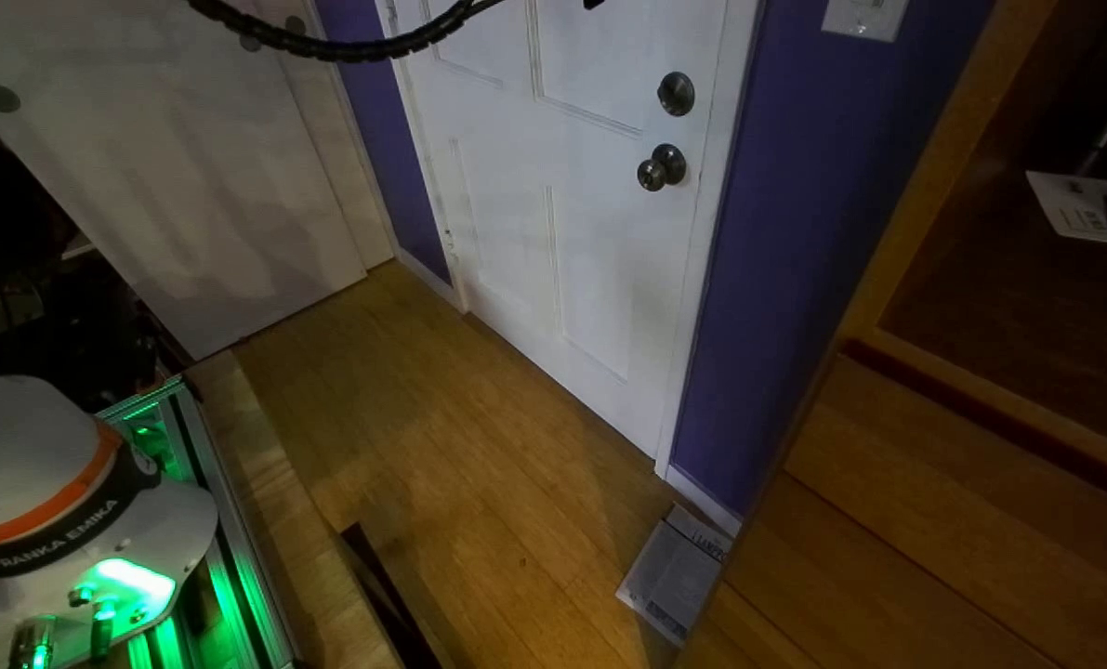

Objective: Turn off the light

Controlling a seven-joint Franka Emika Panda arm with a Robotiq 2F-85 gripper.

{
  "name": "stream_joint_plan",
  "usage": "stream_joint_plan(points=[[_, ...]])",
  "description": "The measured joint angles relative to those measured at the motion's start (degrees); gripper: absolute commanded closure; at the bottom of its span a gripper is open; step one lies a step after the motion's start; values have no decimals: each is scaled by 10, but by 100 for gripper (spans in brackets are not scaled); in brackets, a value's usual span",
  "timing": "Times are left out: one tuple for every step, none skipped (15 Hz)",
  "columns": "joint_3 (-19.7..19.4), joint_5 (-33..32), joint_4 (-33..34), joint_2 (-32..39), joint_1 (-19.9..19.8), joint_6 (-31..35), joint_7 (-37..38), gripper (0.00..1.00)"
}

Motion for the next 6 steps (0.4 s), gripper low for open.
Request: stream_joint_plan(points=[[0,-6,-4,-4,4,-1,16,0],[0,-8,-7,-8,7,-1,25,0],[0,-8,-8,-11,7,-1,28,0],[0,-8,-9,-13,7,-1,29,0],[0,-8,-10,-15,7,-1,30,0],[-1,-8,-10,-15,7,-1,30,0]])
